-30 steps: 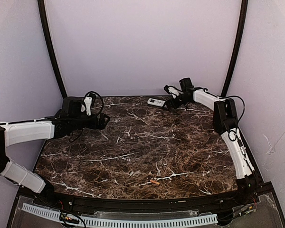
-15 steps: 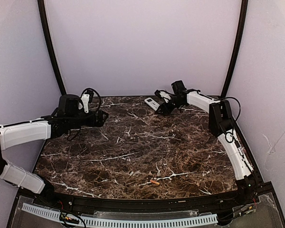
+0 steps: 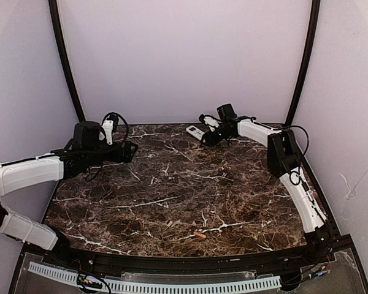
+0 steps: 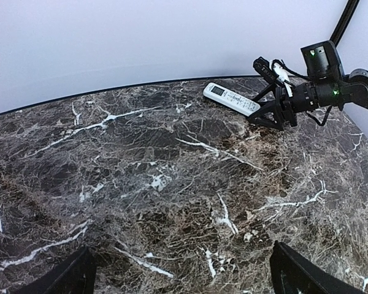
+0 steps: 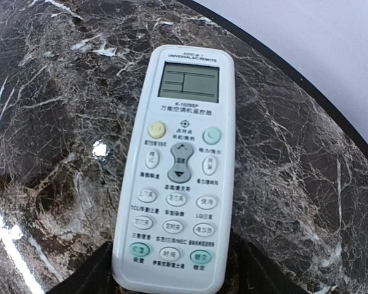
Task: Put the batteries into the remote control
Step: Move the remote control without batteries to the center of the board.
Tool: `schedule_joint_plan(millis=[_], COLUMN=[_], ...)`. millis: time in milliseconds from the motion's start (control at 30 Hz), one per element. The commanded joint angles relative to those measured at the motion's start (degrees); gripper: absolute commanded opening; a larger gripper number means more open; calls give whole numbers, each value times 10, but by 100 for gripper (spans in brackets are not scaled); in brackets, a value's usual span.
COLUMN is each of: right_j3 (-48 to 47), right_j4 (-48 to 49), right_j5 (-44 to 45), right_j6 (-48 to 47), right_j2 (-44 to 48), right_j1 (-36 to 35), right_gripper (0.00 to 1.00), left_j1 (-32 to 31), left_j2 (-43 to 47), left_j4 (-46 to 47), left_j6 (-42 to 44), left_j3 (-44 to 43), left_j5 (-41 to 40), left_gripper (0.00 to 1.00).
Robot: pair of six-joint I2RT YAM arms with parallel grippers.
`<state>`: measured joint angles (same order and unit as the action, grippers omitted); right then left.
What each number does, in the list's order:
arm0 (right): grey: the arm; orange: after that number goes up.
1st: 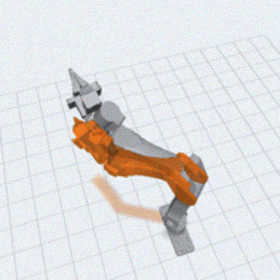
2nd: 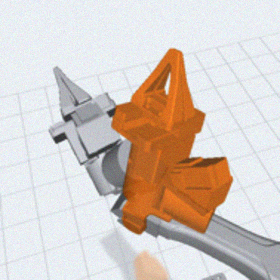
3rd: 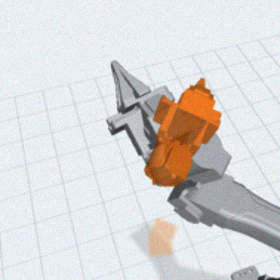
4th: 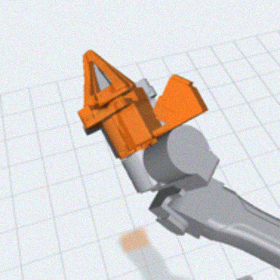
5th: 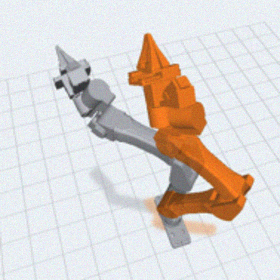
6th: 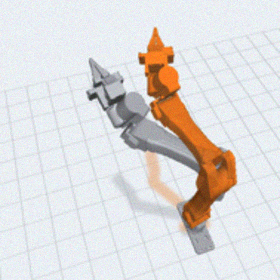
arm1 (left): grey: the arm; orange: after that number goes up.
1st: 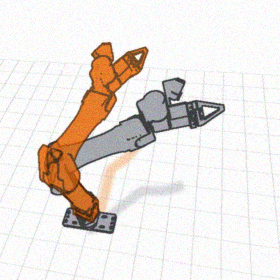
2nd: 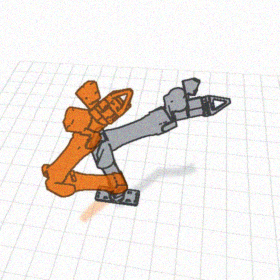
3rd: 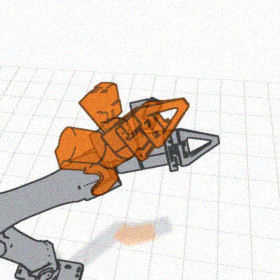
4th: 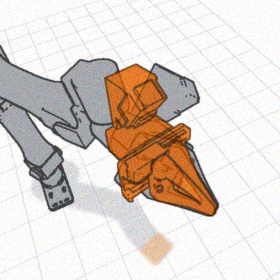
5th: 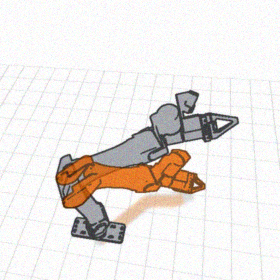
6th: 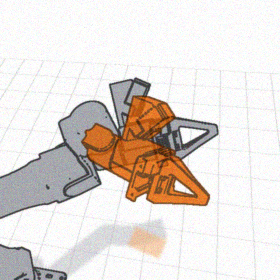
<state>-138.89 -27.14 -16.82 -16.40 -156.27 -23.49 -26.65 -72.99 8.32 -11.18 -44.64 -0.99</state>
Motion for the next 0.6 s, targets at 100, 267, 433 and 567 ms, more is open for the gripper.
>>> schedule_joint_plan(millis=[100,267,433,567], right_j3=[-9,41,125,283], right_j4=[-6,1,8,52], right_j5=[13,-10,-6,-10], right_j6=[-4,-4,15,44], right_j2=[6,32,97,193], right_j1=[-11,-13,-14,-14], right_gripper=[51,44,31,29], left_j1=[-3,-3,-3,-3], left_j2=[29,34,40,46], left_j4=[-18,-16,-10,-11], left_j6=[-6,-10,-21,-25], left_j3=[17,26,31,32], left_j5=[-11,-12,-4,5], left_gripper=[100,100,100,100])
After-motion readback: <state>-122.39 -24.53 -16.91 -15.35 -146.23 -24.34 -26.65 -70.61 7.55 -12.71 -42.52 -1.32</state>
